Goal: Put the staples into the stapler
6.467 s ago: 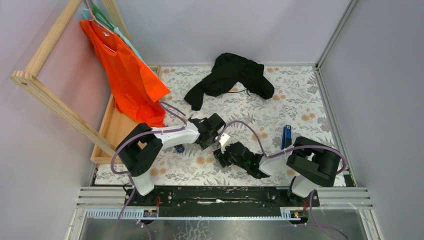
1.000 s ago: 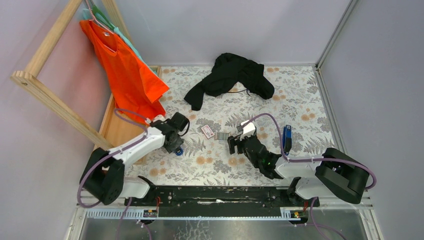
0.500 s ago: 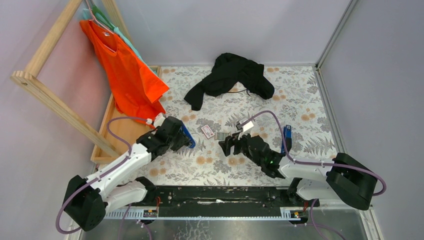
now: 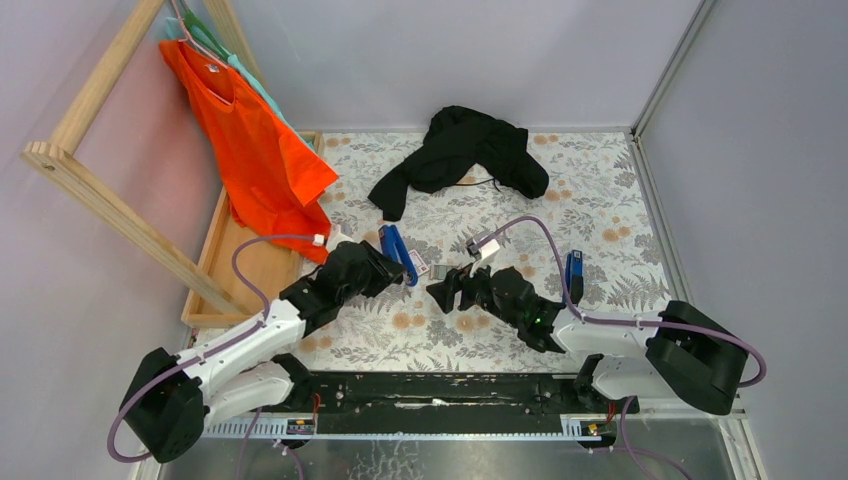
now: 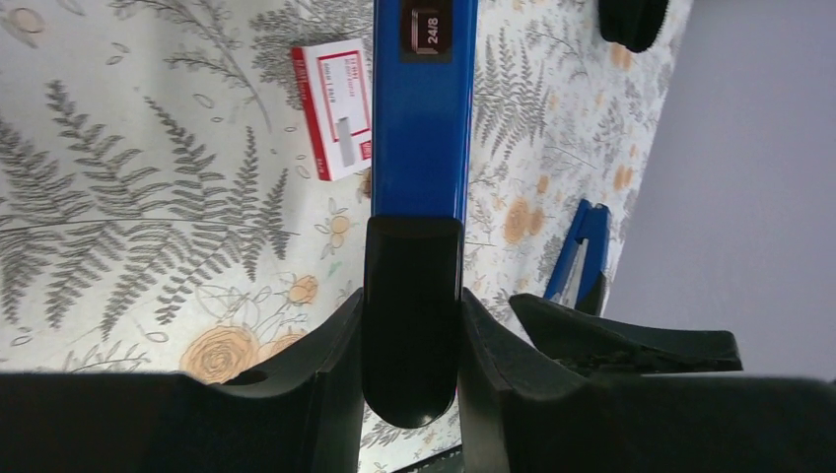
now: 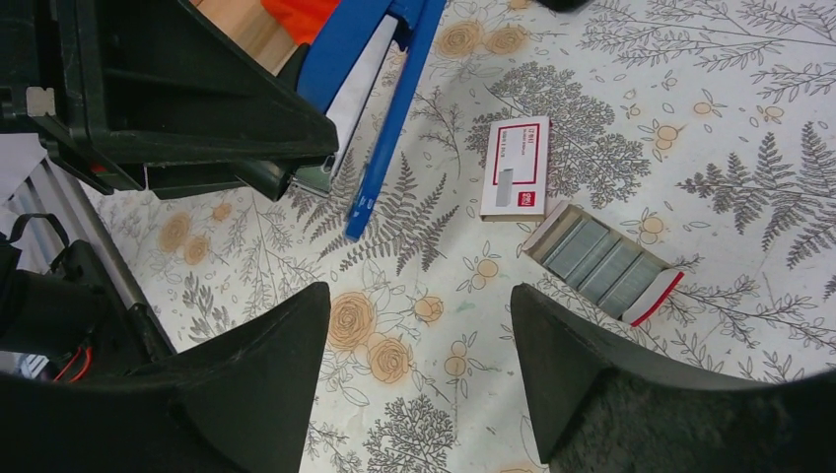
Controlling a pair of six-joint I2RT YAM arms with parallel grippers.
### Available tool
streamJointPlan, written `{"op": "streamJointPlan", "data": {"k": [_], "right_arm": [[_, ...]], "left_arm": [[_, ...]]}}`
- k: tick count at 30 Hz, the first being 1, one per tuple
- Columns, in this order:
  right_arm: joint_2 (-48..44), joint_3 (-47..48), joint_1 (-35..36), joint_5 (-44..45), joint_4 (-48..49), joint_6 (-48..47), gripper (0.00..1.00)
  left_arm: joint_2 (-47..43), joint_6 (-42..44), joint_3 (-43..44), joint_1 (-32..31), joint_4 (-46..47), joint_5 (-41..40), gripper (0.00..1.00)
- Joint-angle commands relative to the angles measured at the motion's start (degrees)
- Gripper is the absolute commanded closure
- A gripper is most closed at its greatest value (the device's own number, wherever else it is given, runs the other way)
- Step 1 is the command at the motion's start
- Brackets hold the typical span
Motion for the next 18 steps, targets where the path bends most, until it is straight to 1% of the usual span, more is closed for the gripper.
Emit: {"op": "streamJointPlan", "data": {"k": [1,4,10,15,18], "right_arm": [[0.9,2.7,0.0,-0.1,5.2,2.6,0.27],[2.3,3.1,0.0,0.9,6.9,3.4,0.28],[4.3,2.5,-0.1,4.5,11.3,4.3,0.34],[5.6,1.2,-0.1,8.3,14.4,3.7,0.47],[6.2,1.0,-0.1,9.4,14.6,3.6,0.49]], "left_arm": [[-0.2,-0.7,-0.3,-1.4,15.4,1.0,1.0],[0.3,-1.7,-1.2,-2.5,18.5,0.9,1.0],[2.4,-4.0,-1.8,-4.7,21.5,0.2,1.0],[3.0,-5.2,-1.9,-6.0,23.2,-0.2,1.0],[2.6,-5.8,-2.2,-6.8,24.1,-0.8,1.0]]}}
